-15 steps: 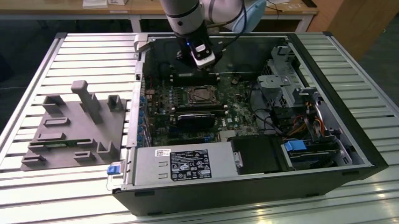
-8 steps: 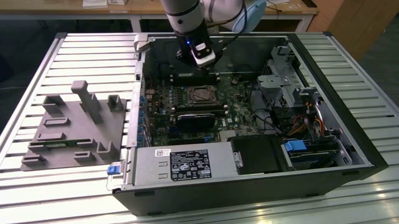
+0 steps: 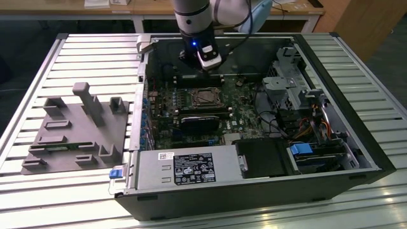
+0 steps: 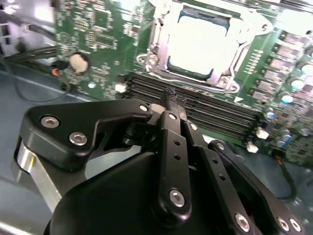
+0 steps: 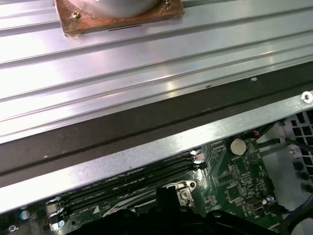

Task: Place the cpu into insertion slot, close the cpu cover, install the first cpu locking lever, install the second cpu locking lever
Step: 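Install the first cpu locking lever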

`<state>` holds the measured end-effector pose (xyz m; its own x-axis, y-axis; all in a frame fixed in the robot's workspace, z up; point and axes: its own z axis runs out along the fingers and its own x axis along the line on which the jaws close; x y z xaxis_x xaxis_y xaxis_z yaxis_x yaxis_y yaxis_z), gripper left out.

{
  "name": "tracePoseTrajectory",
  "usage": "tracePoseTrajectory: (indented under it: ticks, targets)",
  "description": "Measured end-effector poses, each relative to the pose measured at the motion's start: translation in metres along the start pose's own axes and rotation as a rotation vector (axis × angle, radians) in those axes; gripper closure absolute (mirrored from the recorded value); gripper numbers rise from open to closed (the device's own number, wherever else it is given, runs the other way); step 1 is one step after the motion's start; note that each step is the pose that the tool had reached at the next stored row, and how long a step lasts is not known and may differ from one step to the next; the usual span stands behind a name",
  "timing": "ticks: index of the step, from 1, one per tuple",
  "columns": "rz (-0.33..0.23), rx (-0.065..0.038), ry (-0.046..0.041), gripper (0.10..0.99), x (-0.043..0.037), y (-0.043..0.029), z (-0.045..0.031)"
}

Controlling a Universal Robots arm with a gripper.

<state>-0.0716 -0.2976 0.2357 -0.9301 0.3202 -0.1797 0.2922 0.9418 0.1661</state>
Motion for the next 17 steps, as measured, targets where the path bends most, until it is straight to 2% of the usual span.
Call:
tracePoseTrajectory:
  ticks: [3,5,6,10,11,15,17]
  targets:
    - [0.004,0.014,0.0399,0.984,-0.0030,0.0007,0.0011]
    - [0.006,0.023,0.0622,0.984,-0.0047,0.0011,0.0017]
    - [0.006,0.027,0.0640,0.984,-0.0050,0.0012,0.0018]
    - [0.006,0.033,0.0617,0.984,-0.0052,0.0011,0.0018]
    - [0.006,0.039,0.0598,0.984,-0.0052,0.0011,0.0018]
    - [-0.004,0.090,0.0460,0.984,-0.0054,0.0011,0.0018]
    - [-0.008,0.107,0.0423,0.984,-0.0055,0.0012,0.0019]
